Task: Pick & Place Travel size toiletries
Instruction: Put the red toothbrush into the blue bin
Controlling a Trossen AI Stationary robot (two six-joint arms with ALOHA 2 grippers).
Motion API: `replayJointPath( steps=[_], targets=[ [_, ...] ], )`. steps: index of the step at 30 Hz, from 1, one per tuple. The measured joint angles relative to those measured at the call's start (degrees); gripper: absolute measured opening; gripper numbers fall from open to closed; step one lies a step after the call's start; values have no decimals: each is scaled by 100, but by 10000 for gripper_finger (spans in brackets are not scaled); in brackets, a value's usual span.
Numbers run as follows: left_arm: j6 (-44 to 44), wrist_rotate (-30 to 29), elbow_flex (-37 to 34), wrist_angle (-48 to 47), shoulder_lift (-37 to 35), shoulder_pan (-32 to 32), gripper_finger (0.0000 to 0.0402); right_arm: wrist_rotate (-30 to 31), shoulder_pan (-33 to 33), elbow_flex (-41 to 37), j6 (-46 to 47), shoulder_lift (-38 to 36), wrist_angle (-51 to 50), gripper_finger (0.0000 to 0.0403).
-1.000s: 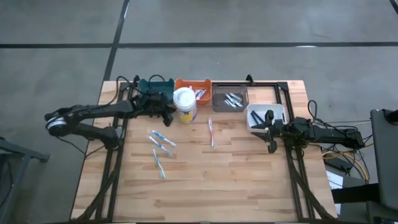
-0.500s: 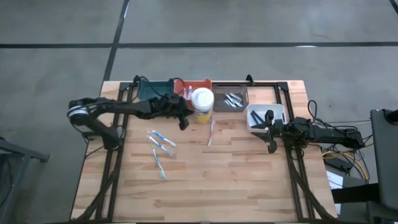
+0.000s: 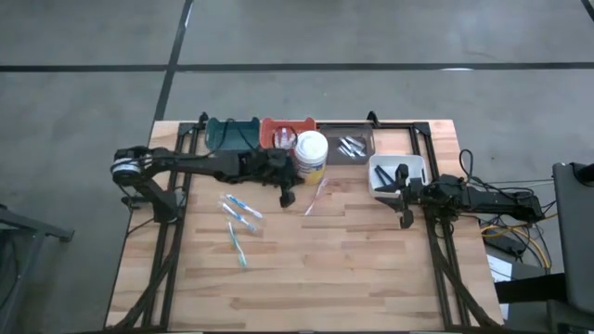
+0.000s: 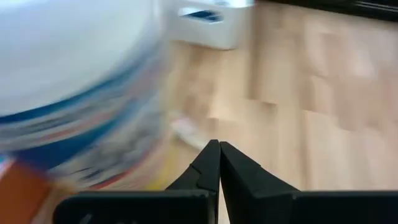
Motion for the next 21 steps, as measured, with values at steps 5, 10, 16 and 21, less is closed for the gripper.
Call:
replayJointPath(
  steps=[5, 10, 16, 21],
  targets=[
    [318, -593, -75, 258, 24, -741, 19, 0, 0, -1, 0, 0, 2, 126],
    [335, -1971, -73, 348, 41, -1329, 47, 0, 2, -1, 2, 0, -1, 130],
    [-581, -2254, -69, 977, 528, -1541, 107, 0, -1, -1, -7, 0, 0, 125],
    [-1045, -2259, 19, 1422, 1278, -1569, 153, 0, 1, 0, -2, -2, 2, 119]
  ],
)
